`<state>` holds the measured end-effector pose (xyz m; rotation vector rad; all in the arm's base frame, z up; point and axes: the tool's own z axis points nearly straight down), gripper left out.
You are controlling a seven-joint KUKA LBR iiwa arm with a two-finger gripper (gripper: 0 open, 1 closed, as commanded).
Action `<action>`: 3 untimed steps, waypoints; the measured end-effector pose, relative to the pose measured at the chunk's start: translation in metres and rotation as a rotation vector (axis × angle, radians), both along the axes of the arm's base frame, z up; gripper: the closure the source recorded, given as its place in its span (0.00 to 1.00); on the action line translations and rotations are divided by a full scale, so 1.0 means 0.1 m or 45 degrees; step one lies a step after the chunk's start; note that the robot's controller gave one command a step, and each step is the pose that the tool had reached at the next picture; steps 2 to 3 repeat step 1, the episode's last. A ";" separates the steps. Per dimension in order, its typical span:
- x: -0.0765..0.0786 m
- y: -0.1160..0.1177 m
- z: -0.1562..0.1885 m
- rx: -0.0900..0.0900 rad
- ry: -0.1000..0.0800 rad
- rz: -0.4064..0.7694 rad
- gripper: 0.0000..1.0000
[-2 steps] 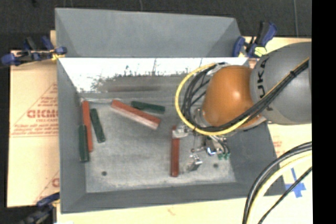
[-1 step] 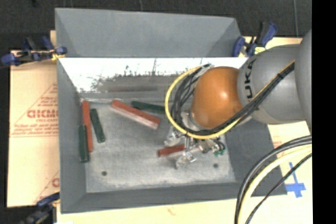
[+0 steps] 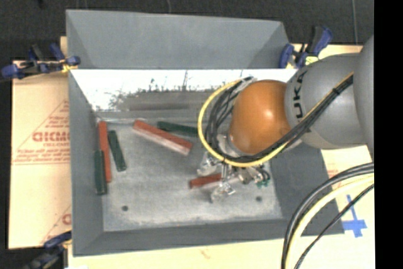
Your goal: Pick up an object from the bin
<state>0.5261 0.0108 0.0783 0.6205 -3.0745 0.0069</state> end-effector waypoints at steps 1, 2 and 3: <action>0.07 0.22 1.30 0.008 -0.010 0.009 1.00; 0.07 0.22 1.30 0.008 -0.010 0.009 1.00; 0.07 0.22 1.30 0.008 -0.010 0.009 1.00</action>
Offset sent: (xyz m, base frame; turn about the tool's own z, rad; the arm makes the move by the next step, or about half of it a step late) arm 0.0000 0.0000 0.0000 0.0000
